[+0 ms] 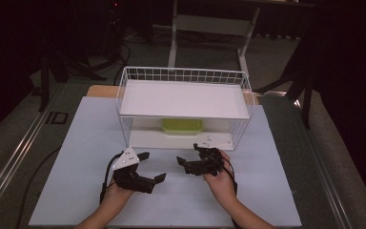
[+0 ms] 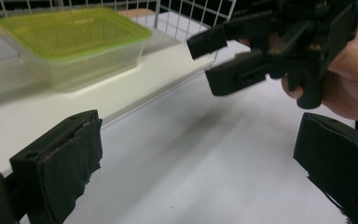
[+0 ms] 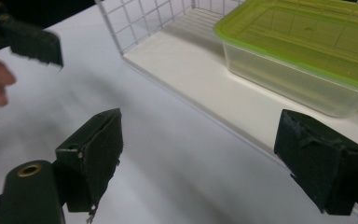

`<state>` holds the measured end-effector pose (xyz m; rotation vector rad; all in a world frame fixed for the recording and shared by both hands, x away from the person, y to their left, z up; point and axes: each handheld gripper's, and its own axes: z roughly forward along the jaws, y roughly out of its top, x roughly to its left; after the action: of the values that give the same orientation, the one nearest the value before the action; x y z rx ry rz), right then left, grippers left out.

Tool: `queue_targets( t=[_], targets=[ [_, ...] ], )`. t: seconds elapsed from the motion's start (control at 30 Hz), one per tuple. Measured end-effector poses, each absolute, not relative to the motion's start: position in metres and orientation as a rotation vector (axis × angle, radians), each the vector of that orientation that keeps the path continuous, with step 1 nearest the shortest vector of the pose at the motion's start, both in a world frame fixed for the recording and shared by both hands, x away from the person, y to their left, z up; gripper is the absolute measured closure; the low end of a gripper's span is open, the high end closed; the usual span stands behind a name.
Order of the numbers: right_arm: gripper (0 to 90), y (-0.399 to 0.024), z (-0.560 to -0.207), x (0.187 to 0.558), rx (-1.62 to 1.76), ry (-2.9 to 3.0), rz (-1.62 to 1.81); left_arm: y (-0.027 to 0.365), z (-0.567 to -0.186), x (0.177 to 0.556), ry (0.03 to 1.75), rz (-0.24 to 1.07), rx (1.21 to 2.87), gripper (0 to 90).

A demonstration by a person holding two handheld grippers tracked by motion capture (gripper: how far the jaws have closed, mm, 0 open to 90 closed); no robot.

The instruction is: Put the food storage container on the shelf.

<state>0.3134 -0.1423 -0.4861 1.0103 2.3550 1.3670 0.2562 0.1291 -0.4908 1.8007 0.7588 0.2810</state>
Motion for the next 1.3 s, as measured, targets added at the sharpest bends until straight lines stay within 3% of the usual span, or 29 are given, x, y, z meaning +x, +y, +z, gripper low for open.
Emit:
queue_targets(
  t=[1.3],
  targets=[
    [15.6,-0.242,-0.482,0.243,1.011,2.359,1.362,0.182,-0.498,0.215,0.769,0.289,1.793,1.9]
  ],
)
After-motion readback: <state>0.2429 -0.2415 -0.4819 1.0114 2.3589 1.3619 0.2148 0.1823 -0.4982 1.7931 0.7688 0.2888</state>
